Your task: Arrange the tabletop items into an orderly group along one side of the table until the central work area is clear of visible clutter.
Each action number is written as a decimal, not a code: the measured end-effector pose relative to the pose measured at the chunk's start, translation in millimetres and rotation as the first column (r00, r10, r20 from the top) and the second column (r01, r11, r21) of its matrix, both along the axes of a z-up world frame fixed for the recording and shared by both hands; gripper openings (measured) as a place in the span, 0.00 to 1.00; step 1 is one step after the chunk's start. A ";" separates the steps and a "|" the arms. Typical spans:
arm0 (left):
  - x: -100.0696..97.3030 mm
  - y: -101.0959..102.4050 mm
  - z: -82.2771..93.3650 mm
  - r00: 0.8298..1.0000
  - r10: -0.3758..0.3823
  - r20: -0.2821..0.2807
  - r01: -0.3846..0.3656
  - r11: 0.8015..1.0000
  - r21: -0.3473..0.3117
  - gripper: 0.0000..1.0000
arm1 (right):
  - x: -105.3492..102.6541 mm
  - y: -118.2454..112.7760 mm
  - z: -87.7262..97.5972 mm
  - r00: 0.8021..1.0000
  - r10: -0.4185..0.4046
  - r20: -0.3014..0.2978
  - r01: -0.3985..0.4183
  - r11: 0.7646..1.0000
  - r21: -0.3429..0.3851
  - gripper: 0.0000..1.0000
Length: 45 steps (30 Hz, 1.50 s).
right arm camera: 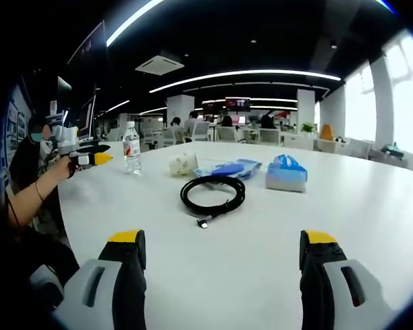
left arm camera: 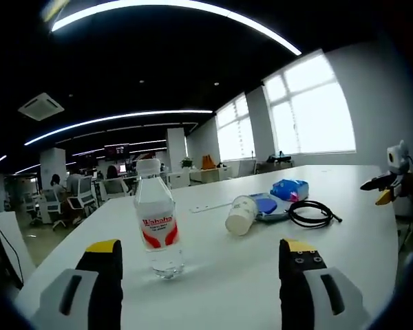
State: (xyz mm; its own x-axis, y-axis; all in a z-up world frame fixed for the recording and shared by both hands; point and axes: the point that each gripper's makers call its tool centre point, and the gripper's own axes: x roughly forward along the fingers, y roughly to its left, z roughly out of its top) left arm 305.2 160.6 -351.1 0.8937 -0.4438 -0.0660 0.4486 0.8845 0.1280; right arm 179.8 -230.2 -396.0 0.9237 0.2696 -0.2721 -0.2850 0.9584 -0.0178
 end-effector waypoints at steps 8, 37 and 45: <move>-3.3 -3.5 3.4 1.000 0.004 -0.002 -0.004 1.000 0.004 1.00 | -0.2 -3.5 0.2 1.000 -0.015 0.000 0.015 1.000 -0.007 0.93; -18.4 -15.3 4.3 1.000 -0.024 -0.001 0.024 0.999 0.040 0.99 | -1.7 -6.7 -4.4 0.999 -0.027 -0.031 0.026 0.999 -0.032 1.00; -22.5 -26.7 9.8 0.999 -0.053 0.009 0.052 0.996 0.076 0.94 | -1.9 -9.7 -1.1 0.999 -0.035 -0.021 0.035 0.999 -0.028 1.00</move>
State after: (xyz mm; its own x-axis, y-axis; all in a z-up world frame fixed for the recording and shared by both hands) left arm 282.7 133.9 -341.3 0.8703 -0.4839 -0.0918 0.4922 0.8474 0.1989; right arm 177.9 -239.9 -397.1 0.9264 0.2291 -0.2989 -0.2517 0.9670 -0.0388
